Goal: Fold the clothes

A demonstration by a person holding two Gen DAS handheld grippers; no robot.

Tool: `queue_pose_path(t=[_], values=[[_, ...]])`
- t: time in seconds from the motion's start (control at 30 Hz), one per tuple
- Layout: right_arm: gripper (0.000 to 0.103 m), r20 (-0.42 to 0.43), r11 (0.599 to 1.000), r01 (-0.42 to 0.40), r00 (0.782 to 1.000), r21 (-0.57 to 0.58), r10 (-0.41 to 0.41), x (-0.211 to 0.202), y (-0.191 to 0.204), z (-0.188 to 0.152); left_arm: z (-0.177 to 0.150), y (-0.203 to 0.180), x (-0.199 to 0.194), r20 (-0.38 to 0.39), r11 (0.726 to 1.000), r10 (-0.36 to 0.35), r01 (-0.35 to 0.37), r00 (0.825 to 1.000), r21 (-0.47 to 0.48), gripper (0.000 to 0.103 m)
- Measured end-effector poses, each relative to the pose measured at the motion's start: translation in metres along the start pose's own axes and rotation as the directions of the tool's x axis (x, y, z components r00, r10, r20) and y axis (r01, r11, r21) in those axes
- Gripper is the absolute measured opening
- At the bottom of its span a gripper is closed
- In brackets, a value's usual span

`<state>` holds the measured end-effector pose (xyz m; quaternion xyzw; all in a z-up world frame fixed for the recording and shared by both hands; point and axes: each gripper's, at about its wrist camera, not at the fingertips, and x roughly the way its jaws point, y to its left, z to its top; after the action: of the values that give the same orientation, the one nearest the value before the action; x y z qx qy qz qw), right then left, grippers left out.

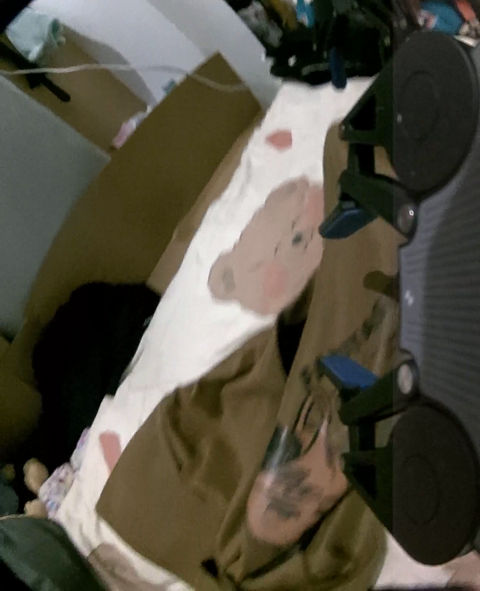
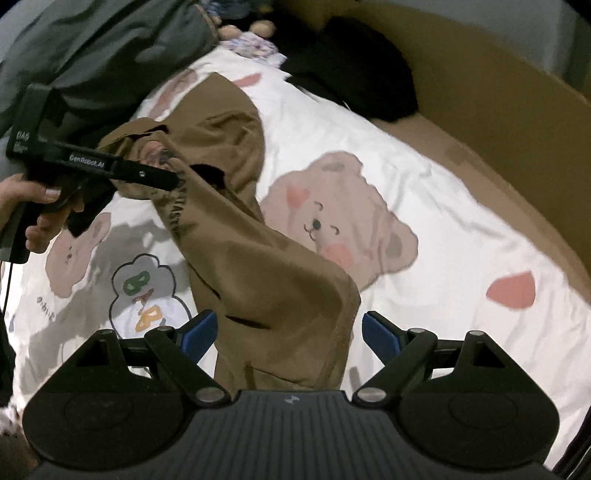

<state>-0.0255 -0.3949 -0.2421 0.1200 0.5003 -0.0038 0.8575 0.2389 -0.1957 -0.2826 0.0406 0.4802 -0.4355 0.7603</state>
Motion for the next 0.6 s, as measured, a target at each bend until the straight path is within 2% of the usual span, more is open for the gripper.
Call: queue_pose_path(t=[0.2,0.27,0.37,0.47,0.6], values=[[0.089,-0.023,0.999,-0.013,1.000,0.039,0.014,0.014,-0.009,0.006,0.013,0.031,0.004,0.062,0.992,0.123,-0.121,0.990,-0.027,0.075],[0.089,-0.029,0.999,0.004,1.000,0.038,-0.002,0.020,-0.011,0.007,0.017,0.036,0.007,0.079,0.983,0.184,-0.185,0.980,0.010,0.075],[0.089,-0.049,0.998,0.049,0.998,0.040,-0.047,0.031,-0.017,0.010,0.018,0.040,0.013,0.092,0.965,0.256,-0.260,0.962,0.031,0.083],[0.088,-0.069,0.996,0.061,0.996,0.059,-0.057,0.041,-0.027,0.010,0.012,0.047,0.029,0.054,0.954,0.297,-0.299,0.953,0.029,0.083],[0.083,-0.105,0.993,0.049,0.994,0.108,-0.038,0.056,-0.039,0.010,-0.004,0.051,0.040,0.030,0.942,0.325,-0.326,0.945,0.077,0.078]])
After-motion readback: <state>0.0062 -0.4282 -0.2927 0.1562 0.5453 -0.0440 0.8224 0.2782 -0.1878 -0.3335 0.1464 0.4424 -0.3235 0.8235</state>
